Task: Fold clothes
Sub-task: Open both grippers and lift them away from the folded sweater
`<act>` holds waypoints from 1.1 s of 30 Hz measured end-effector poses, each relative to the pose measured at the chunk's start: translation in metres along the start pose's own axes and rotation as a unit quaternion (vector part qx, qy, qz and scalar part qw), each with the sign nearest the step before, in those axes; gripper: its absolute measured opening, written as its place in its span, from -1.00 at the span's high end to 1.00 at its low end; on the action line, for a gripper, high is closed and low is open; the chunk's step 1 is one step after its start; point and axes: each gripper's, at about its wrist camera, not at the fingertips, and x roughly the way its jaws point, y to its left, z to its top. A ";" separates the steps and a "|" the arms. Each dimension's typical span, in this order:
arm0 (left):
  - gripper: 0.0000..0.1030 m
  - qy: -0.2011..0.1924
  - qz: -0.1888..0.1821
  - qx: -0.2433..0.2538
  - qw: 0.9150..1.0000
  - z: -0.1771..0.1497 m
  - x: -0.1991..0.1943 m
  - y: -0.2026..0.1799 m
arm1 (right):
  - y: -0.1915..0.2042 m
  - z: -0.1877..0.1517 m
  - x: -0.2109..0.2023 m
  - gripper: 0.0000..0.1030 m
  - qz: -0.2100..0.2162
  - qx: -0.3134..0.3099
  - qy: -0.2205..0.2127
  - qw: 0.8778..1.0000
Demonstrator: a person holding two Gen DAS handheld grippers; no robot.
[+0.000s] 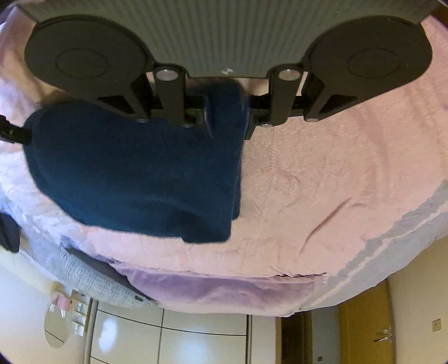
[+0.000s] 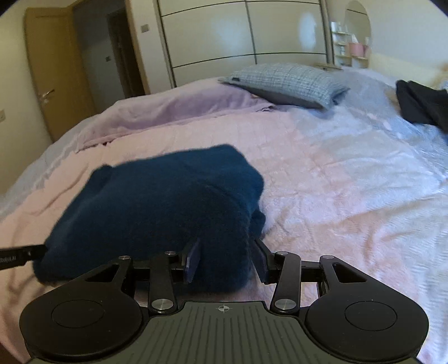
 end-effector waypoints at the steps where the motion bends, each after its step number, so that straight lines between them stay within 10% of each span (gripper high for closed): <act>1: 0.60 0.003 -0.001 -0.001 1.000 0.000 -0.007 0.001 | 0.001 0.001 -0.009 0.14 0.002 -0.003 -0.006 1.000; 12: 0.24 0.029 -0.016 0.012 0.999 -0.029 -0.072 -0.012 | 0.009 -0.031 -0.063 0.05 0.019 0.053 0.060 0.997; 33: 0.00 -0.025 -0.019 0.039 0.999 -0.068 -0.170 -0.022 | 0.024 -0.055 -0.155 -0.22 0.037 0.061 0.023 0.997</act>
